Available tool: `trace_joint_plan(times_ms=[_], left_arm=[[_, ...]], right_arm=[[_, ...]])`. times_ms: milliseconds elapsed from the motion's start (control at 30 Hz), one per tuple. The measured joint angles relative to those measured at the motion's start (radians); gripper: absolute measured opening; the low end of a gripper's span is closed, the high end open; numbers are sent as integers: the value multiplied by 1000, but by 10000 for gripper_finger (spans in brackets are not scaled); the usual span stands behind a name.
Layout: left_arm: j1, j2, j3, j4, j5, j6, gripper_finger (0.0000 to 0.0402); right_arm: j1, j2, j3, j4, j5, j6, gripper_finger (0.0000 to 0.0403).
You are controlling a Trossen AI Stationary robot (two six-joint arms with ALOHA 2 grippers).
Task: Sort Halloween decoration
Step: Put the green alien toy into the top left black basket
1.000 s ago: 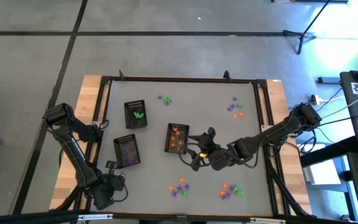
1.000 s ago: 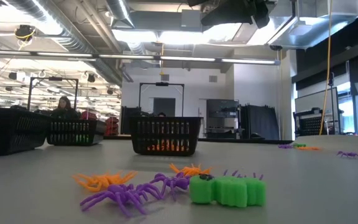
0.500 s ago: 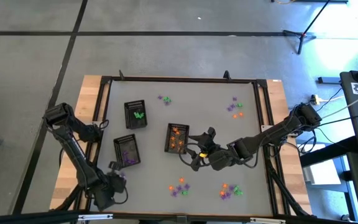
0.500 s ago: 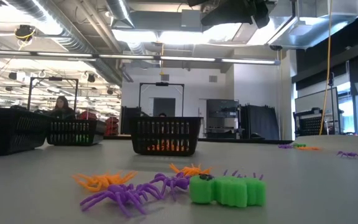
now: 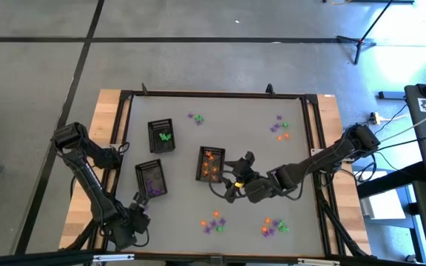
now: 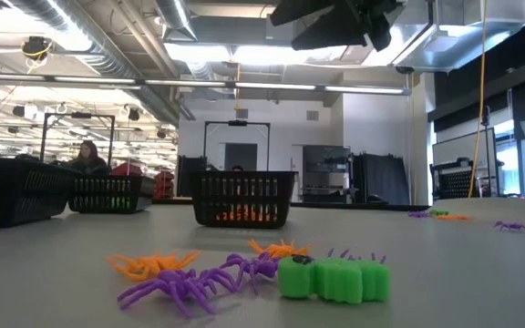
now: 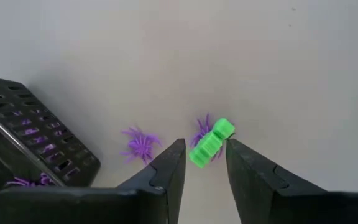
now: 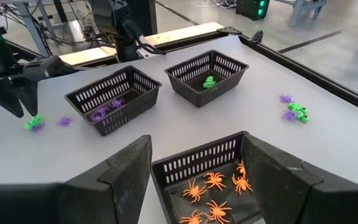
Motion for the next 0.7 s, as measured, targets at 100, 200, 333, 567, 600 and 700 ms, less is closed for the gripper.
trace_joint_plan(times_ms=[100,200,333,567,600,700], left_arm=[[0,0,0,0,-1,0,109],[0,0,0,-1,-2,10,109],[0,0,0,-1,-12,40,109],[0,0,-23,5,5,54,109],[0,0,-32,10,22,55,109],[-1,0,-48,36,50,81,109]], right_arm=[[-6,0,0,10,0,0,246],[-6,-1,0,18,-3,0,246],[-5,-1,0,16,-6,0,246],[-3,-1,0,17,-7,0,246],[-3,-1,0,17,-7,0,246],[-3,-1,0,16,-7,0,246]])
